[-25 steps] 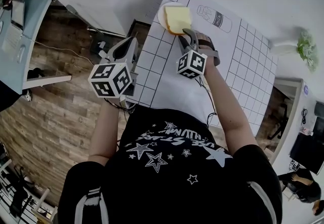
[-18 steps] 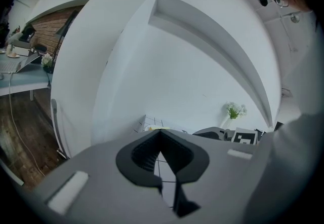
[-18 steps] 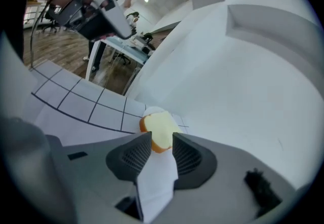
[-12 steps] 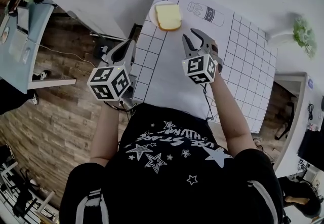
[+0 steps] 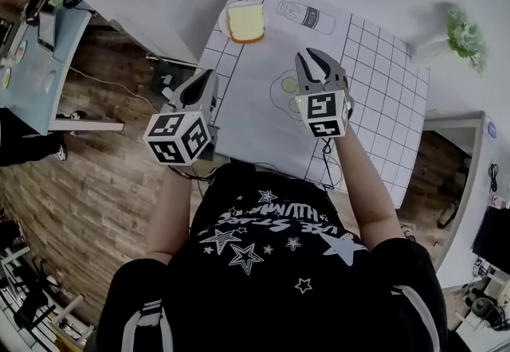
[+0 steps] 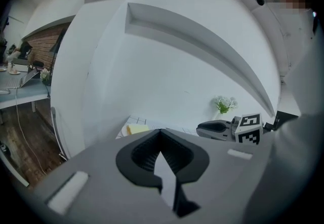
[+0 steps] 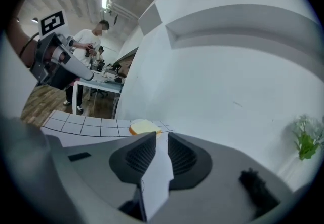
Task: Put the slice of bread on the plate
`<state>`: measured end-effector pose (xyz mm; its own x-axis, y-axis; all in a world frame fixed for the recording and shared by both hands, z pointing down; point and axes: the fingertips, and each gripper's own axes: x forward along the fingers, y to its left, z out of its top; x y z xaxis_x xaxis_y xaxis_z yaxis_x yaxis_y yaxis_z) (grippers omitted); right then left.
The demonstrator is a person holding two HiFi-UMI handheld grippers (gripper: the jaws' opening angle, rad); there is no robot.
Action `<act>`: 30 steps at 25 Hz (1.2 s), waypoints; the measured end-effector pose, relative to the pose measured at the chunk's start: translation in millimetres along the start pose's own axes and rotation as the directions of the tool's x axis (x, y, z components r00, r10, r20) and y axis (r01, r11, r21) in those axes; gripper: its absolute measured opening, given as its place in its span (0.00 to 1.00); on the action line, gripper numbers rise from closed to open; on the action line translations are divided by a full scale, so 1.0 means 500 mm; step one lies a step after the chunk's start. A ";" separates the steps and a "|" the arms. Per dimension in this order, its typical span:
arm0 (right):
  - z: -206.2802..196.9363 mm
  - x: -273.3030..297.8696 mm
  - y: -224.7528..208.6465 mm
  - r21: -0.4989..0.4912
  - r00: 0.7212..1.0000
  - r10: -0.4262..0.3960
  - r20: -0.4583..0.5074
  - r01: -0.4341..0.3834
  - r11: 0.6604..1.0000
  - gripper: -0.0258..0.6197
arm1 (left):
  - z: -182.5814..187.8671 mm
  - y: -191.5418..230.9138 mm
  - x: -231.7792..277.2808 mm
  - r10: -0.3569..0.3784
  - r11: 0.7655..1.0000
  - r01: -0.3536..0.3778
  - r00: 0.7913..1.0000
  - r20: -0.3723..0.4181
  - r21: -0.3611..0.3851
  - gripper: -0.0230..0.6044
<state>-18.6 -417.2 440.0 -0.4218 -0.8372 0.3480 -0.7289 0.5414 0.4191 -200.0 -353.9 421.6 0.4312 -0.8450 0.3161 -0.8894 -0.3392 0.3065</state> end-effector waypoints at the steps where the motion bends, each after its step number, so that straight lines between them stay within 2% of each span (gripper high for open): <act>1: -0.004 -0.013 -0.006 0.017 1.000 0.005 0.010 -0.005 1.000 0.16 | -0.006 -0.014 -0.003 0.004 1.000 -0.004 1.000 -0.002 0.002 0.05; 6: -0.034 -0.083 -0.029 0.118 0.998 0.035 0.048 -0.040 0.992 0.10 | -0.037 -0.090 -0.024 0.023 1.000 -0.023 1.000 -0.010 0.016 0.05; 11: -0.067 -0.156 -0.046 0.177 0.996 0.047 0.072 -0.060 0.982 0.08 | -0.072 -0.172 -0.059 0.041 0.999 -0.041 0.999 -0.004 0.036 0.05; 17: -0.103 -0.256 -0.047 0.246 0.989 0.077 0.126 -0.107 0.963 0.06 | -0.131 -0.259 -0.128 0.100 0.995 -0.100 0.995 0.020 -0.006 0.05; 22: -0.109 -0.336 -0.050 0.258 0.972 0.128 0.197 -0.177 0.950 0.06 | -0.159 -0.342 -0.187 0.136 0.991 -0.136 0.989 0.057 -0.002 0.05; 27: -0.139 -0.385 -0.044 0.281 0.962 0.176 0.208 -0.231 0.931 0.06 | -0.187 -0.394 -0.235 0.191 0.981 -0.188 0.979 0.068 -0.047 0.05; 30: -0.155 -0.400 -0.035 0.294 0.959 0.198 0.202 -0.252 0.922 0.06 | -0.191 -0.419 -0.260 0.207 0.978 -0.205 0.976 0.071 -0.038 0.05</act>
<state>120.6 -253.1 428.0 -0.6575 -0.7117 0.2473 -0.7244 0.6874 0.0523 -55.4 -133.6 402.0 0.2261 -0.9240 0.3085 -0.9523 -0.1431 0.2694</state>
